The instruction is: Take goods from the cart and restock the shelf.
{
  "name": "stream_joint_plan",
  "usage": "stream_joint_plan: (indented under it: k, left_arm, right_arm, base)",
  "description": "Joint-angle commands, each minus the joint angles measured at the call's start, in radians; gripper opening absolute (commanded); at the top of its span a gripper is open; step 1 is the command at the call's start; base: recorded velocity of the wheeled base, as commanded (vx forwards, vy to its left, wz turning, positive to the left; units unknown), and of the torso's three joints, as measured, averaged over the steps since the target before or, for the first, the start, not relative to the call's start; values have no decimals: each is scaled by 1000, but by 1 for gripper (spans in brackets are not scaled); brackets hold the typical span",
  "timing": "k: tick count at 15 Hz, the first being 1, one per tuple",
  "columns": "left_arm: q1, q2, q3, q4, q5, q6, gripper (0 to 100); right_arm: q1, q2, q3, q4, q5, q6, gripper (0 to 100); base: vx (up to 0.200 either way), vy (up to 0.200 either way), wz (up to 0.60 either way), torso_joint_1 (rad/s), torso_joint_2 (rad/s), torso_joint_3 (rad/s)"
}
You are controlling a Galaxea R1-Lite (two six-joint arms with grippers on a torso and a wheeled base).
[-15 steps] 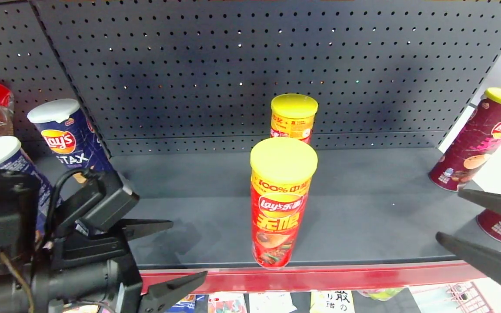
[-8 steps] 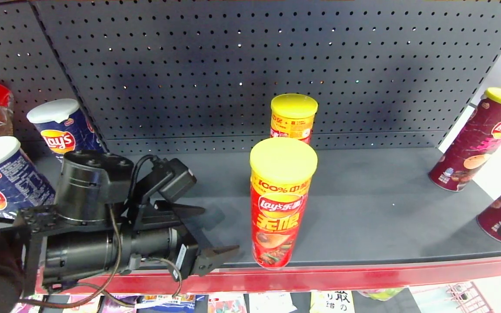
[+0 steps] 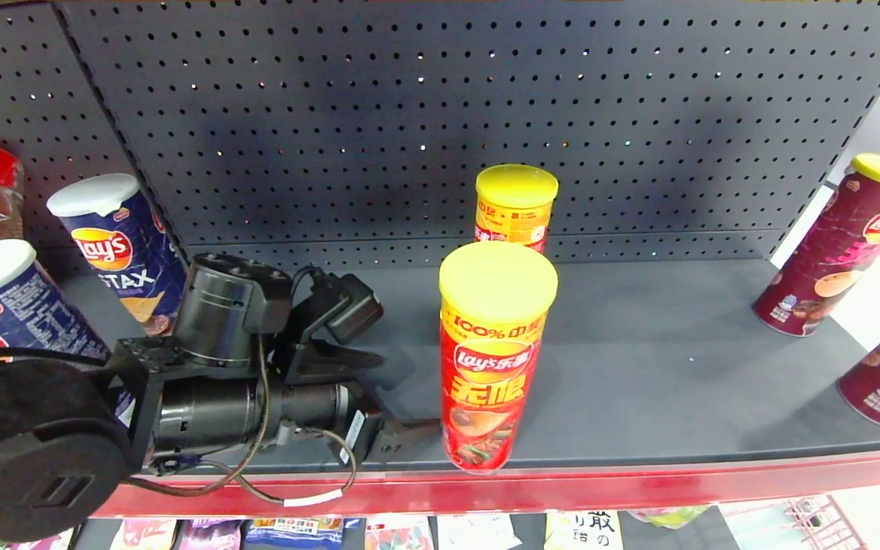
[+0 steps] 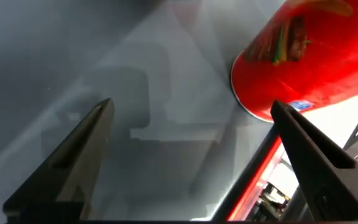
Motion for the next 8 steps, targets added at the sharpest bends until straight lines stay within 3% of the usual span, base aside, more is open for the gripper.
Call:
stream_joint_plan:
  k: [1, 8]
  left_arm:
    - [-3, 14, -10, -1, -1, 0, 100]
    - [-13, 40, -33, 1, 1, 2, 100]
  right_arm:
    - [0, 3, 1, -1, 1, 0, 100]
    - [0, 3, -2, -1, 1, 0, 100]
  base:
    - [0, 0, 0, 0, 0, 0]
    - [0, 0, 0, 0, 0, 0]
